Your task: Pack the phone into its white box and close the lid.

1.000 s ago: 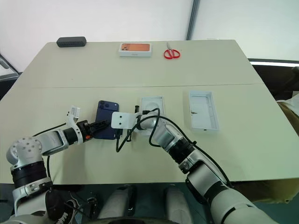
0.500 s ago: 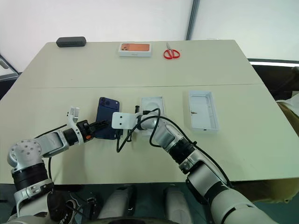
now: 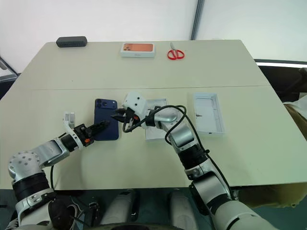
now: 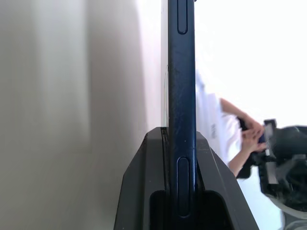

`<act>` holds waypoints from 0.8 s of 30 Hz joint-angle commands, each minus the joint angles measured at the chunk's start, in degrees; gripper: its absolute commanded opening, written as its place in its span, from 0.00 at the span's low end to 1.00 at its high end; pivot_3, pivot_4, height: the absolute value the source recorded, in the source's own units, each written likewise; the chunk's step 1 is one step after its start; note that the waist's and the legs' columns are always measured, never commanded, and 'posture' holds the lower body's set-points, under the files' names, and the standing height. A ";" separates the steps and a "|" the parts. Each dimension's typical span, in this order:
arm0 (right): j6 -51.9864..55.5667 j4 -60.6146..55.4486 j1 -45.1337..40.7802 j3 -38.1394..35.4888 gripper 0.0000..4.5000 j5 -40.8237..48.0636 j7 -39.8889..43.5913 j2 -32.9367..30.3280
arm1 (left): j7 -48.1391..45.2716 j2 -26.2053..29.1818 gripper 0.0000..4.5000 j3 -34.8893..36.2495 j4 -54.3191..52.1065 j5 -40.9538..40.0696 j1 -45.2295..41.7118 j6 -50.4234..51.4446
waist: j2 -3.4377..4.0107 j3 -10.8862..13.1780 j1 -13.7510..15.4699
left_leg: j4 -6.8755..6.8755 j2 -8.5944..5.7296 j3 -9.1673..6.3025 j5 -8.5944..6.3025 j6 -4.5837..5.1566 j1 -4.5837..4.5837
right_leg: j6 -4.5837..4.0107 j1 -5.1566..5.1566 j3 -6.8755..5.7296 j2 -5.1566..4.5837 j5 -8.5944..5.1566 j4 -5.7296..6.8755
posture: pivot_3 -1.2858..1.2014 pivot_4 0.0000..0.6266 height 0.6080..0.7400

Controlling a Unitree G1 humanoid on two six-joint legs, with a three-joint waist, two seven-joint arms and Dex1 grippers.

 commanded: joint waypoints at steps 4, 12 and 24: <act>1.87 -10.46 3.63 2.71 0.77 2.94 10.01 -11.73 | -1.64 0.09 0.00 -0.23 -5.62 -7.43 -0.71 -4.65 | -0.02 0.01 0.21 | 0.10 -0.10 0.02 0.00 0.01 -0.54 | 0.02 -0.47 -0.02 -0.12 0.02 -0.03 | 0.52 0.24 1.00; -4.82 -12.45 6.54 2.86 0.77 0.13 15.61 -25.80 | -1.77 0.87 0.00 -5.48 -7.65 -7.22 0.20 -9.02 | -0.06 0.04 0.14 | 0.03 -0.06 0.08 -0.03 0.06 -0.55 | 0.03 -0.49 -0.02 -0.05 0.02 -0.09 | 0.52 0.24 1.00; -13.40 -8.64 9.93 5.44 0.77 -6.02 15.47 -30.68 | -2.06 2.35 0.00 -10.99 -7.52 -7.32 1.00 -10.64 | -0.13 0.08 0.22 | 0.09 -0.02 0.11 -0.02 0.06 -0.54 | 0.03 -0.44 0.00 0.09 0.02 -0.13 | 0.52 0.24 1.00</act>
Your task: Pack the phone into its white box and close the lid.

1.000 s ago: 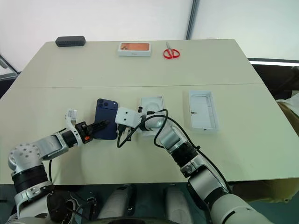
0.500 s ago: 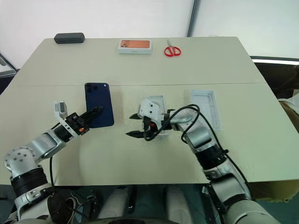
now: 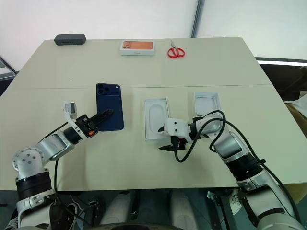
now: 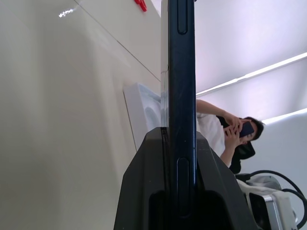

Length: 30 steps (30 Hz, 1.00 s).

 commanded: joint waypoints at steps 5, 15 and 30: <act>-1.41 1.36 -0.45 0.00 0.37 -1.30 -1.46 0.78 | -0.43 -0.67 0.00 -2.06 -2.71 -2.15 0.34 -1.86 | -0.01 0.00 0.07 | 0.05 -0.01 -0.01 0.00 0.00 0.01 | 0.00 0.03 0.02 -0.03 0.00 0.00 | 0.52 0.24 1.00; -1.41 1.94 -0.71 0.93 0.37 -2.06 -2.25 2.27 | 0.78 -0.48 0.00 -2.43 -2.94 -2.79 0.52 -2.46 | -0.01 0.00 0.07 | 0.08 0.00 -0.01 0.00 0.00 0.02 | 0.00 0.06 0.00 -0.01 0.00 0.01 | 0.52 0.24 1.00; -1.26 3.74 -0.82 2.90 0.37 -4.94 -2.97 4.72 | 2.36 -0.55 0.00 -3.43 -3.65 -3.37 1.22 -3.44 | -0.02 -0.01 -0.18 | 0.11 0.03 -0.01 0.02 -0.02 0.26 | -0.04 0.32 0.00 0.07 0.03 0.03 | 0.52 0.24 1.00</act>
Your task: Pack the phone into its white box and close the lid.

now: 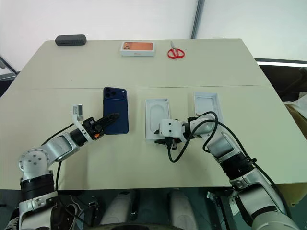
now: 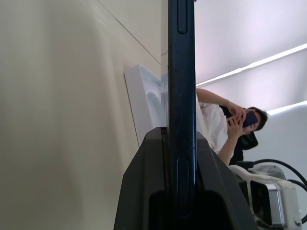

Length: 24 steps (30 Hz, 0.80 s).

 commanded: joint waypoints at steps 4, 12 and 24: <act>0.69 0.78 0.53 2.10 0.14 -1.38 -0.08 1.09 | -0.02 0.40 0.00 0.26 -2.53 -2.22 -0.34 -1.61 | -0.03 -0.02 -0.06 | 0.00 0.01 0.00 0.01 -0.02 0.08 | -0.04 0.07 0.00 0.08 0.02 0.00 | 0.52 0.24 1.00; 2.91 -0.41 0.32 1.76 0.14 -0.87 -1.68 3.24 | 0.20 0.41 0.00 0.14 -2.35 -2.59 -0.20 -1.54 | -0.05 -0.03 -0.21 | 0.00 0.18 0.01 0.05 -0.09 0.19 | -0.19 0.13 0.02 0.40 0.11 0.00 | 0.52 0.24 1.00; 7.51 2.89 -2.86 6.24 0.14 -3.21 -8.01 15.84 | 1.78 1.28 0.00 2.09 0.53 -7.45 -3.19 -1.77 | -0.07 -0.04 -1.56 | -0.08 0.48 0.00 0.09 -0.15 0.21 | -0.27 0.01 0.08 0.60 0.16 0.08 | 0.52 0.24 1.00</act>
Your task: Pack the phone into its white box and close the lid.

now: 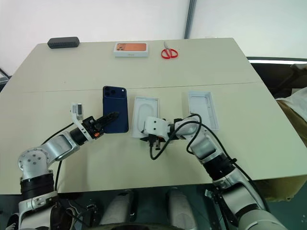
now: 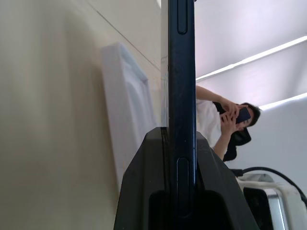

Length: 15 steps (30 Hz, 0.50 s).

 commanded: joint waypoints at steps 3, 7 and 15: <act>1.08 2.70 -1.07 2.87 0.14 -0.24 -1.18 4.47 | 0.36 1.07 0.00 1.50 -0.38 -3.80 -1.53 -1.74 | 0.00 0.00 -0.02 | 0.00 0.04 0.02 0.00 -0.01 0.03 | -0.02 0.00 0.01 0.02 0.02 0.01 | 0.52 0.24 1.00; 0.41 3.00 -1.13 1.20 0.55 0.42 -0.83 3.55 | 0.91 0.45 0.00 0.35 -1.78 -4.24 -0.03 -2.15 | 0.01 0.01 0.16 | 0.00 0.14 0.03 0.00 -0.01 0.02 | -0.02 0.01 0.01 0.02 0.02 0.01 | 0.52 0.24 1.00; 0.16 -2.35 -1.26 -3.49 0.76 5.57 1.99 -1.26 | 0.90 0.38 0.00 -1.18 -2.59 -4.29 1.59 -2.21 | 0.01 0.01 0.51 | 0.07 0.02 0.02 0.00 -0.01 -0.20 | -0.02 -0.11 -0.03 -0.08 0.02 -0.02 | 0.52 0.24 1.00</act>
